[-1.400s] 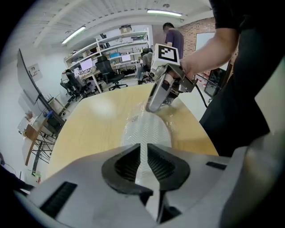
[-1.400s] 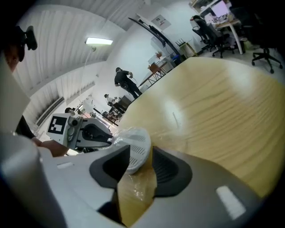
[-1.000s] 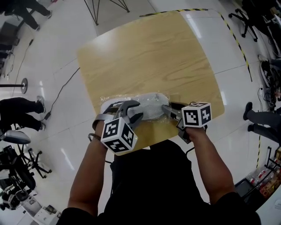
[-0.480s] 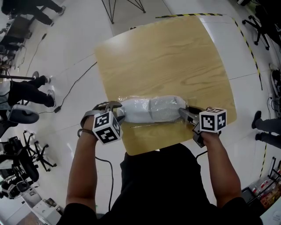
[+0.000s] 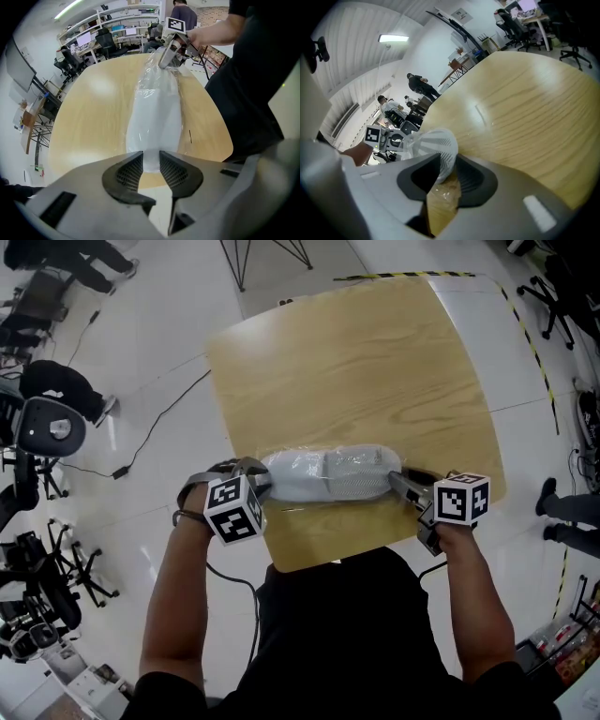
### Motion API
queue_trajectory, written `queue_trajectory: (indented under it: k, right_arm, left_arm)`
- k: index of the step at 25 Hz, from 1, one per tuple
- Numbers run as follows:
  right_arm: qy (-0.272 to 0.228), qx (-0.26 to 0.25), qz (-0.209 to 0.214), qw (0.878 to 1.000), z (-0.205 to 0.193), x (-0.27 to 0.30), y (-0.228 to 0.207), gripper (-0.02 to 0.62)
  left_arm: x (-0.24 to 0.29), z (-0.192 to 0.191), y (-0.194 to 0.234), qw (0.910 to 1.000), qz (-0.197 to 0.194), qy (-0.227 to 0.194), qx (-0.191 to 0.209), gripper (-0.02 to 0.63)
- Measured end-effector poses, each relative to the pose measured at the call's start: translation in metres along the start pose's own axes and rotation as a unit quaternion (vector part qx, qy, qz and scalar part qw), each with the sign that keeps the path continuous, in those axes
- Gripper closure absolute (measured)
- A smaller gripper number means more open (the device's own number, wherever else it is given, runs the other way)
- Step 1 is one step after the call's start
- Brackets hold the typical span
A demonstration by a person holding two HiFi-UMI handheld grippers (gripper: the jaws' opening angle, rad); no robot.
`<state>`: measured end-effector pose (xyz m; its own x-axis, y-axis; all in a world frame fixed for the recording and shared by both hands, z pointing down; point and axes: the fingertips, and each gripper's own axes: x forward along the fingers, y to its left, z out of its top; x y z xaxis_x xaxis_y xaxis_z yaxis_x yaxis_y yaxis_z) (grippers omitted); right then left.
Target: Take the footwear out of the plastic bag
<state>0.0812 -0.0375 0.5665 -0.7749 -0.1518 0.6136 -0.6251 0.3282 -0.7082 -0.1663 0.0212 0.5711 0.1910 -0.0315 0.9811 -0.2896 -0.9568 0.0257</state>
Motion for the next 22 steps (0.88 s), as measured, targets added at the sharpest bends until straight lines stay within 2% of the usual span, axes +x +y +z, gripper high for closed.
queue_trajectory:
  k: [7,22]
  right_arm:
    - [-0.023,0.01,-0.023,0.999,0.002,-0.018,-0.011,0.492]
    - [-0.034,0.013,-0.049,0.998,0.0,-0.031,-0.022,0.491]
  left_arm:
    - [-0.001,0.001,-0.001,0.9997,0.009,0.01,0.021,0.51]
    - [-0.008,-0.018,0.008,0.9986,0.029,0.027,0.033,0.54]
